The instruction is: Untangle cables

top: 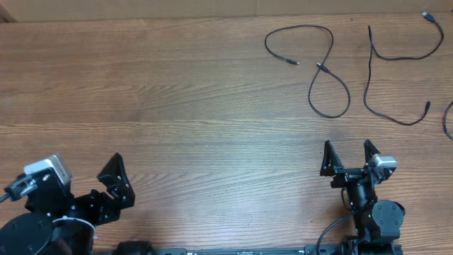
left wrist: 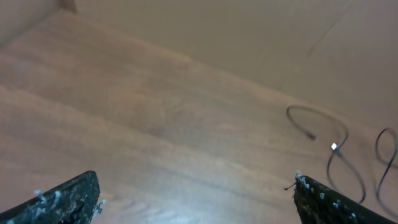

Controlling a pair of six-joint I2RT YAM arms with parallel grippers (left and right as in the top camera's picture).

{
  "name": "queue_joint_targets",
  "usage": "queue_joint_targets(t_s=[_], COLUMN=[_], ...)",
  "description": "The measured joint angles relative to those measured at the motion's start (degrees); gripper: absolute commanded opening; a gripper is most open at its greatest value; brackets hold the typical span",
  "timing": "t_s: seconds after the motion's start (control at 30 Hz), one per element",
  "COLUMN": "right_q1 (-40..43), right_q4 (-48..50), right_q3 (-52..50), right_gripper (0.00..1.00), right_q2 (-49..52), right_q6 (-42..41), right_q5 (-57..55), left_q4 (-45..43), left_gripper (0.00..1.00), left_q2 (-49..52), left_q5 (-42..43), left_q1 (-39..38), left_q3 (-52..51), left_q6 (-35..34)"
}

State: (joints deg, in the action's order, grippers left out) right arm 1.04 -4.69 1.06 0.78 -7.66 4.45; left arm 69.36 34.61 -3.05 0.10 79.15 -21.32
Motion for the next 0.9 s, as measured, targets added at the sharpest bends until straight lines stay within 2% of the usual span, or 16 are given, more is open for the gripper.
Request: queue_joint_targets(t_s=[0.17, 0.67, 0.9], right_q1=[0.0, 0.0, 0.0], right_q4=[0.0, 0.0, 0.0], right_q3=[0.0, 0.0, 0.0], right_gripper=[1.00, 1.00, 1.00], right_q2=[0.0, 0.0, 0.0], right_q6=[0.0, 0.0, 0.0], right_q5=[0.0, 0.0, 0.0], left_q4=[-0.2, 16.9, 17.3], left_gripper=[0.99, 0.99, 0.99], left_q2=[0.0, 0.0, -4.7], left_q5=[0.0, 0.0, 0.0], left_q1=[0.0, 0.0, 0.0], left_q3=[0.0, 0.0, 0.0], left_q6=[0.0, -0.2, -0.2])
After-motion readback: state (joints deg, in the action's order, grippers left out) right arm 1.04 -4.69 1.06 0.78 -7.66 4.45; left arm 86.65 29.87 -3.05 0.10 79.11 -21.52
